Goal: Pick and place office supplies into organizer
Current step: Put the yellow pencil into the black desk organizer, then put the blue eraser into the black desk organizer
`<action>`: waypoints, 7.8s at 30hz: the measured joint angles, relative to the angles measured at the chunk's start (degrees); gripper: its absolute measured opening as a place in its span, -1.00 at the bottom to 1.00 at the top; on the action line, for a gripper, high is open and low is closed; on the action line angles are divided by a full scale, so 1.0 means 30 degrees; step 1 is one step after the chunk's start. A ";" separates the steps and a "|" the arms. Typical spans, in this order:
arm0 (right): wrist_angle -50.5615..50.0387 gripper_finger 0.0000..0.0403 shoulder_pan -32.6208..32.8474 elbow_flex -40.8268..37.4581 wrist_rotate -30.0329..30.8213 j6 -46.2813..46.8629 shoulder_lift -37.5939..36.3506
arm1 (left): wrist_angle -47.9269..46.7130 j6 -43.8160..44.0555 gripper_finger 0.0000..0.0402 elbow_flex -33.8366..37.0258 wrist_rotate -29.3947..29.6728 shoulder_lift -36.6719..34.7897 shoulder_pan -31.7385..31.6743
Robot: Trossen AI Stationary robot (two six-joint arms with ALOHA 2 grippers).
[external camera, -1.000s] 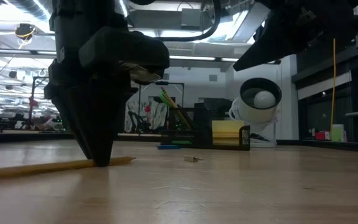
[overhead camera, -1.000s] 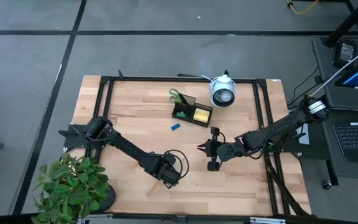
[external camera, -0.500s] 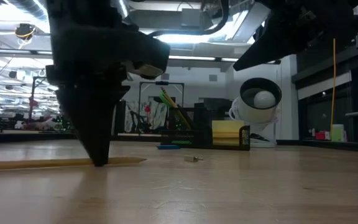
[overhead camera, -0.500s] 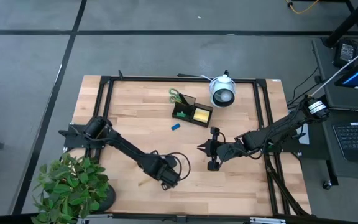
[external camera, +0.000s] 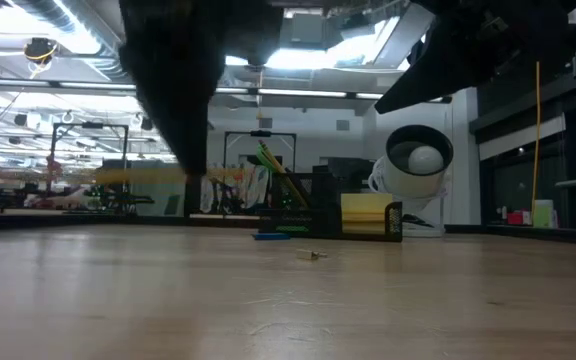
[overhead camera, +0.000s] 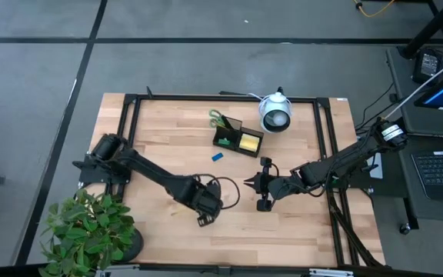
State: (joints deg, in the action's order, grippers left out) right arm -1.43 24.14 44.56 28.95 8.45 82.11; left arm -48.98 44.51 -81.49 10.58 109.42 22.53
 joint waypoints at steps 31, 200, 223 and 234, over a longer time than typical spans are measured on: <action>0.0109 -0.83 0.0007 0.0000 -0.0007 0.0095 0.0000 | 0.2995 -1.0112 -0.92 0.0175 0.5872 -0.5410 -0.0892; 0.8607 -0.83 -0.1719 -0.4488 -0.1611 0.3656 -0.0568 | 1.7305 -1.1622 -0.33 1.0805 0.5406 -0.6857 -0.5789; 0.8960 -0.83 -0.1719 -0.4481 -0.1909 0.3532 -0.0568 | 1.5706 -0.9676 -0.17 0.9563 0.2071 -0.2416 -0.8651; 0.8830 -0.83 -0.1724 -0.4481 -0.1909 0.3458 -0.0568 | 1.4260 -0.9519 -0.17 0.8881 0.0440 -0.1061 -0.9569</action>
State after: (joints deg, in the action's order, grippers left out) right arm 25.06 18.97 31.11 23.22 18.82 80.40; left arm -6.20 15.95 -54.85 11.90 106.24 -6.18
